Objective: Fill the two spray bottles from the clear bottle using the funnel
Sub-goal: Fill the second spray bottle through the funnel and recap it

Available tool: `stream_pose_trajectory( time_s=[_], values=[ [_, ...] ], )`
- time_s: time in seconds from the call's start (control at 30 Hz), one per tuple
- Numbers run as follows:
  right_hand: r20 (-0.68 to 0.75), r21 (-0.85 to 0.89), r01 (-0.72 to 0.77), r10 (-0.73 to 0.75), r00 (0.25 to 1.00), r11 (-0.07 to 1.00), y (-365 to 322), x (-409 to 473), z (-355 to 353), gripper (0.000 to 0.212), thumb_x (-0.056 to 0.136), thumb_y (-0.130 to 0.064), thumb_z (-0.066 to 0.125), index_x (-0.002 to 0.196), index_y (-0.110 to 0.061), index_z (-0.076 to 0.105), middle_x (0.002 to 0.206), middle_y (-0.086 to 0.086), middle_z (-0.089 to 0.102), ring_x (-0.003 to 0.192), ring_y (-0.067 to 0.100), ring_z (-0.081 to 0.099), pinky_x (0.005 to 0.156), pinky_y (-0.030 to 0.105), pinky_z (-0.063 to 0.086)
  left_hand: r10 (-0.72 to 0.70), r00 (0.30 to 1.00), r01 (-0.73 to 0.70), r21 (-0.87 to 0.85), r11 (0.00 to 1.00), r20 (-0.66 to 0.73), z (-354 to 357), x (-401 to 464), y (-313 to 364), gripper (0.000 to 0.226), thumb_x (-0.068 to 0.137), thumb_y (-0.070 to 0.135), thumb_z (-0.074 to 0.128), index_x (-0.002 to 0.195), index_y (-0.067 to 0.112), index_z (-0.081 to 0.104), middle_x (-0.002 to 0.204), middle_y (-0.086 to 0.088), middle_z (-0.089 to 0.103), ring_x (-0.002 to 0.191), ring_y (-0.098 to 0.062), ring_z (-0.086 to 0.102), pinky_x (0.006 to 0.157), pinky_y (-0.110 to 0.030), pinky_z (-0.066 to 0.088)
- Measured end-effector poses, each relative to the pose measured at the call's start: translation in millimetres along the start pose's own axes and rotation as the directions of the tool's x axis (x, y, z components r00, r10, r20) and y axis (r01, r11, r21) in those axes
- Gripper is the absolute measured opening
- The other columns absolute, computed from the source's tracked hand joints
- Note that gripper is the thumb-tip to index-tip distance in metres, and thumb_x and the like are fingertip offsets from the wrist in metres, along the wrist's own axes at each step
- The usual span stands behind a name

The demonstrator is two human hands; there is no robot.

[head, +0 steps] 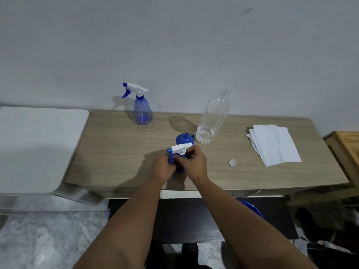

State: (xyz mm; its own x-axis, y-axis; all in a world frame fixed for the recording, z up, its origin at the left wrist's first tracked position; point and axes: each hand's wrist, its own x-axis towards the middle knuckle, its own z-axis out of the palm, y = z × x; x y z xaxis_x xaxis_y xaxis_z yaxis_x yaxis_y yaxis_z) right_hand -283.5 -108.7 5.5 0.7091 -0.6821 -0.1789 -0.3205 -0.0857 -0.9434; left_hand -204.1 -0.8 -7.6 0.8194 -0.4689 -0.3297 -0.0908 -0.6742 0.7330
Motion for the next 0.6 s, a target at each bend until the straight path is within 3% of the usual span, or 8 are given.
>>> stream_pose_trajectory(
  time_s=[0.1, 0.2, 0.3, 0.43, 0.6],
  values=[
    [0.075, 0.023, 0.033, -0.035, 0.997, 0.999, -3, 0, -1, 0.043, 0.079, -0.013, 0.084, 0.115, -0.024, 0.063, 0.1, -0.007, 0.074, 0.093, 0.006, 0.072, 0.084, 0.023, 0.058, -0.012, 1.0, 0.012, 0.031, 0.999, -0.006, -1, 2, -1, 0.017, 0.092, 0.017, 0.062, 0.084, 0.005, 0.07, 0.079, -0.013, 0.069, 0.074, -0.028, 0.064, 0.064, -0.03, 0.042],
    [0.121, 0.045, 0.104, -0.108, 0.987, 0.994, 3, -2, -6, 0.031, 0.086, -0.005, 0.073, 0.113, -0.02, 0.069, 0.101, -0.003, 0.076, 0.097, 0.011, 0.073, 0.087, 0.028, 0.057, -0.005, 1.0, 0.005, 0.03, 1.0, -0.005, -1, 3, -1, 0.019, 0.091, 0.017, 0.062, 0.084, 0.003, 0.071, 0.079, -0.014, 0.071, 0.075, -0.03, 0.066, 0.066, -0.035, 0.047],
    [0.093, -0.006, 0.077, -0.076, 0.993, 0.997, 3, 3, -4, 0.026, 0.084, -0.011, 0.08, 0.108, -0.018, 0.072, 0.097, -0.006, 0.077, 0.093, 0.008, 0.073, 0.086, 0.031, 0.06, 0.008, 1.0, -0.008, 0.025, 1.0, 0.0, -1, 2, 0, 0.017, 0.092, 0.016, 0.06, 0.086, 0.004, 0.071, 0.08, -0.012, 0.07, 0.073, -0.026, 0.065, 0.067, -0.034, 0.048],
    [0.091, -0.121, 0.023, -0.012, 0.996, 0.992, -2, 12, -6, 0.041, 0.075, -0.024, 0.089, 0.112, -0.019, 0.071, 0.1, -0.006, 0.077, 0.093, 0.009, 0.074, 0.087, 0.035, 0.061, 0.028, 0.999, -0.028, -0.006, 1.0, 0.015, -1, 4, -3, 0.015, 0.092, 0.018, 0.063, 0.087, 0.006, 0.071, 0.078, -0.009, 0.07, 0.073, -0.023, 0.064, 0.065, -0.031, 0.046],
    [0.196, 0.042, 0.057, -0.064, 0.978, 0.998, -5, 11, -13, 0.043, 0.082, -0.001, 0.08, 0.114, -0.029, 0.07, 0.102, -0.005, 0.077, 0.094, 0.012, 0.075, 0.086, 0.03, 0.059, 0.032, 0.999, -0.032, -0.042, 0.999, 0.011, -3, 4, -3, 0.019, 0.091, 0.022, 0.065, 0.084, 0.005, 0.072, 0.076, -0.011, 0.07, 0.07, -0.024, 0.063, 0.066, -0.034, 0.047]
  ],
)
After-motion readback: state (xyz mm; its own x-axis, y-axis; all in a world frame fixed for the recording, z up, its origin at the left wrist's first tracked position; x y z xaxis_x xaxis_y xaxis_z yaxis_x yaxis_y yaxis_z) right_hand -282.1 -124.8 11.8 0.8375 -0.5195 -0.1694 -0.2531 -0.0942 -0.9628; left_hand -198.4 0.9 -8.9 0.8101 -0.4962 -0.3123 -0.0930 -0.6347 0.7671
